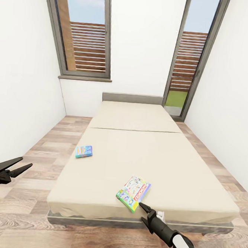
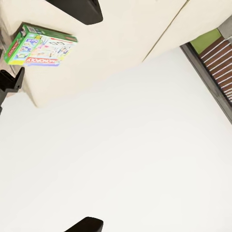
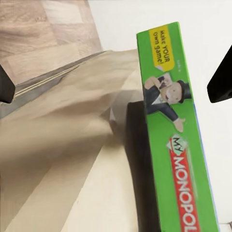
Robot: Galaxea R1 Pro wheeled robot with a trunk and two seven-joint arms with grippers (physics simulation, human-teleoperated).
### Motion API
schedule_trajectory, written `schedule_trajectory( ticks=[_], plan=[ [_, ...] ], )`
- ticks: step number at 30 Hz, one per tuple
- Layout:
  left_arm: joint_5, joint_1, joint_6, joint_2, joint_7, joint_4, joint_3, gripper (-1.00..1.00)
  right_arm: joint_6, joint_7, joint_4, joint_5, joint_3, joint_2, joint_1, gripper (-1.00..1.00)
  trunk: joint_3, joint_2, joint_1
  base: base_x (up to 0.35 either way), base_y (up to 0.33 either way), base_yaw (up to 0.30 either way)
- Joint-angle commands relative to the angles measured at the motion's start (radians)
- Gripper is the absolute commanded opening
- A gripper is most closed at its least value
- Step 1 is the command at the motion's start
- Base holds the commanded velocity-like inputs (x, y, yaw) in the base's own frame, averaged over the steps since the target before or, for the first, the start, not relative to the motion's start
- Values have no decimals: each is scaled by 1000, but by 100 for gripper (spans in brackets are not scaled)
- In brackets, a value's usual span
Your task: Put all the toys in the child's room - the three board games (two on the bed and one on the table), the two jigsaw puzzles on the table, and the tennis ball on the table - inside the toy box on the table in the child's room.
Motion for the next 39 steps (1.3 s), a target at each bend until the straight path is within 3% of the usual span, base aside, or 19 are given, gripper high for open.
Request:
schedule_trajectory(
  ticks=[1,39],
  plan=[
    [0,-1,4,0,-3,0,0,100,8,1,0,-4,-4,0,-1,100,-1,0,0,177,101,0],
    [0,-1,4,0,-3,0,0,100,11,1,1,-4,-7,0,-1,100,-1,0,0,15,41,0]
  ],
)
